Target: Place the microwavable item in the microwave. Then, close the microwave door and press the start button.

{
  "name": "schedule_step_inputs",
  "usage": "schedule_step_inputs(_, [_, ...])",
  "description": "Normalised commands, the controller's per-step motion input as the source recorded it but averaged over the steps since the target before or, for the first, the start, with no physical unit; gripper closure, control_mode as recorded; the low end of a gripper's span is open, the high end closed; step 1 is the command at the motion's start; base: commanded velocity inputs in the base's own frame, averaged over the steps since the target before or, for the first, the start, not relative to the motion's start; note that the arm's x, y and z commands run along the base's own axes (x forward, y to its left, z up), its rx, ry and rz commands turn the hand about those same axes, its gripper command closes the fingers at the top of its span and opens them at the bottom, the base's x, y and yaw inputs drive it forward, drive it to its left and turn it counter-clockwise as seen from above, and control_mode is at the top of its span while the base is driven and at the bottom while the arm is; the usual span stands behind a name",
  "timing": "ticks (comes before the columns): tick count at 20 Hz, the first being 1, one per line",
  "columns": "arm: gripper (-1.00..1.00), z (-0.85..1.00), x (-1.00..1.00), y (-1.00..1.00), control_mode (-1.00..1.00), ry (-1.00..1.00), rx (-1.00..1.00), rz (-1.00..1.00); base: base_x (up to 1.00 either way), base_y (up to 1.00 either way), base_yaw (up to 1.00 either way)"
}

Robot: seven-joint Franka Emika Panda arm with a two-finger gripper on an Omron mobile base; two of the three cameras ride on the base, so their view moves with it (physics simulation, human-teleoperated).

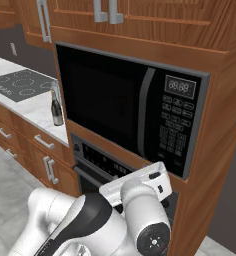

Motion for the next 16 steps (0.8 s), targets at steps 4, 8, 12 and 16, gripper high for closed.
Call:
schedule_step_inputs(4, [-1.00, -0.22, 0.29, -0.26, -1.00, -0.09, 0.03, 0.00, 0.00, 0.00, 0.00])
schedule_step_inputs(8, [-1.00, -0.17, 0.34, -0.28, -1.00, -0.02, 0.06, 0.00, 0.00, 0.00, 0.00])
schedule_step_inputs(12, [-1.00, -0.01, 0.32, -0.34, -1.00, -0.02, 0.09, 0.00, 0.00, 0.00, 0.00])
schedule_step_inputs(16, [-1.00, -0.06, 0.32, -0.28, -1.00, -0.01, 0.07, 0.00, 0.00, 0.00, 0.00])
